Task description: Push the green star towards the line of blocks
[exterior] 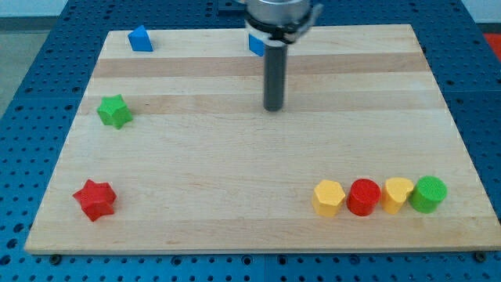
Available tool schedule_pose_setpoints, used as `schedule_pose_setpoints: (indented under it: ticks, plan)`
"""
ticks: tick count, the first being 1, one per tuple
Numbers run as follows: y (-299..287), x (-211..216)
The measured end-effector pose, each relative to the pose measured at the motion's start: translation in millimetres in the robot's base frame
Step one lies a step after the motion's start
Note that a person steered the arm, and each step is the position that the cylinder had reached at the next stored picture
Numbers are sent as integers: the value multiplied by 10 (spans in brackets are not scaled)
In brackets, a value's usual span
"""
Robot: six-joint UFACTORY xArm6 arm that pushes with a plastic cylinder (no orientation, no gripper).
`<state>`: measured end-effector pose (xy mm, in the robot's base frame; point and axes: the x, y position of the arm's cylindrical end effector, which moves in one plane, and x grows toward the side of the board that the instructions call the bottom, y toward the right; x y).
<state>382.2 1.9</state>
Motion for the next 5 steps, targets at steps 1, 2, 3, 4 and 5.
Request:
schedule_pose_setpoints:
  ticks: [1, 2, 3, 4, 5]
  plan:
    - [-530, -236]
    - [-1147, -425]
    - [-1867, -446]
    - [-2533, -446]
    - [-2966, -375]
